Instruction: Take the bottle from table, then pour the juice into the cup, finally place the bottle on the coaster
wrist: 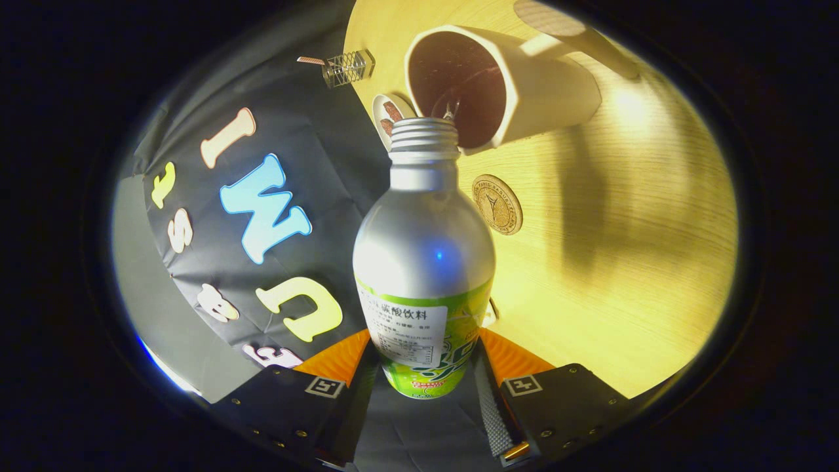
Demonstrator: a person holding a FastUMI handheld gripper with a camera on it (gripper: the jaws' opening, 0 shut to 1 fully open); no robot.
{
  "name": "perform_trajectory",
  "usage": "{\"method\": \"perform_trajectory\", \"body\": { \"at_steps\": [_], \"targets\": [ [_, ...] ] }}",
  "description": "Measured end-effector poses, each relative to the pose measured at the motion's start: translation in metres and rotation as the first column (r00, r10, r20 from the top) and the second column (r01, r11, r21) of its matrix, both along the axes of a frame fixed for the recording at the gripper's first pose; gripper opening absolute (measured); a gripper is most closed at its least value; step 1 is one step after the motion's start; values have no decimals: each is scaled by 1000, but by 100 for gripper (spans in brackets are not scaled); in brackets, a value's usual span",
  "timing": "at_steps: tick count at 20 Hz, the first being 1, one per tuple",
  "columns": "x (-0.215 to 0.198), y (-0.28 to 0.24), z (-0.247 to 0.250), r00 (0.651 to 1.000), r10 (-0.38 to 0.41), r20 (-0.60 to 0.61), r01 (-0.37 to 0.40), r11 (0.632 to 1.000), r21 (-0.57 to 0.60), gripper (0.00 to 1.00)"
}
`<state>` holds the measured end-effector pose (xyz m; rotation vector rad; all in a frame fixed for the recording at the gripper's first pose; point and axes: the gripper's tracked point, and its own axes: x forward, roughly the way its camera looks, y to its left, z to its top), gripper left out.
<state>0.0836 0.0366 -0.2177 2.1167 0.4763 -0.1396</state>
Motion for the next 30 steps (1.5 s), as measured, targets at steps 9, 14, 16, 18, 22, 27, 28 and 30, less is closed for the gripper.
{"method": "perform_trajectory", "body": {
  "at_steps": [9, 14, 16, 18, 22, 27, 28, 30],
  "targets": [
    [2, -3, 5, 1000, -14, -11, 14, 999, 42, 74],
    [2, -8, 5, 999, -31, -17, 32, 998, 56, 73],
    [2, -11, 5, 999, -41, -22, 43, 997, 63, 73],
    [2, -13, 5, 999, -47, -25, 49, 996, 72, 73],
    [3, -15, 5, 998, -48, -40, 52, 994, 101, 73],
    [-1, -13, 5, 997, -54, -49, 60, 989, 134, 74],
    [0, -12, 6, 997, -53, -50, 59, 989, 136, 74],
    [0, -14, 7, 997, -54, -53, 61, 988, 140, 73]
  ]
}}
